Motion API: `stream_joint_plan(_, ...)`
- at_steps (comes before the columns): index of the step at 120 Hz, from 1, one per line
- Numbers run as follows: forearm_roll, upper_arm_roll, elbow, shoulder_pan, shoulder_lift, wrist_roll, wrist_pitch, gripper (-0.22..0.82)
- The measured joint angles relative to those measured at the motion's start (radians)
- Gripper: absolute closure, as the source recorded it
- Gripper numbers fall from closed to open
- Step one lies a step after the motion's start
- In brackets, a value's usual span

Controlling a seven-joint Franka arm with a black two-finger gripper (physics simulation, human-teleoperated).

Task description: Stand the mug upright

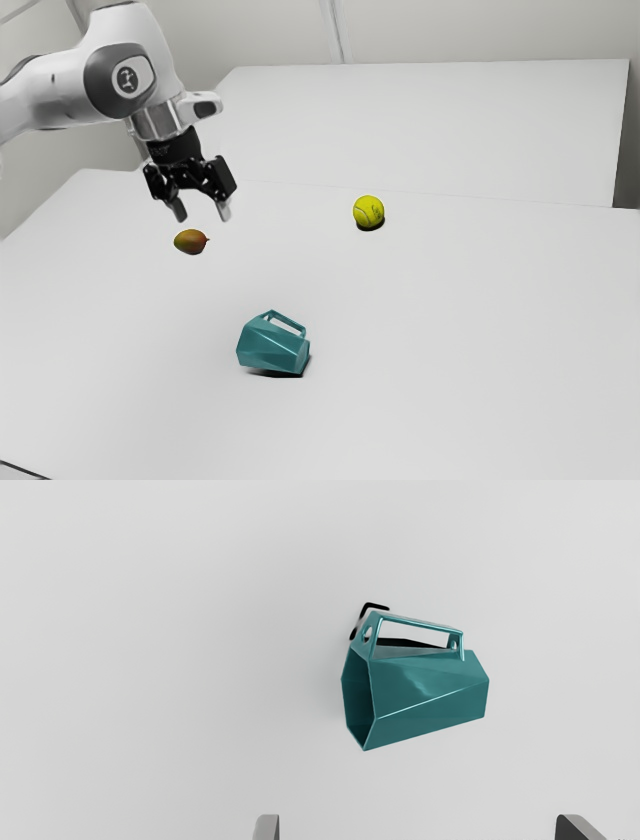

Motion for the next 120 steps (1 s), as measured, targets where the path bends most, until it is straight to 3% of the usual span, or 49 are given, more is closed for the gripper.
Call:
stream_joint_plan(31,-0.227,0.000,-0.239,0.109,-0.022,0.216,0.174,0.00)
stream_joint_plan(58,-0.386,0.001,-0.370,0.162,-0.003,0.422,0.240,0.00)
stream_joint_plan(120,-0.608,-0.003,-0.439,0.196,0.145,0.794,0.256,0.00)
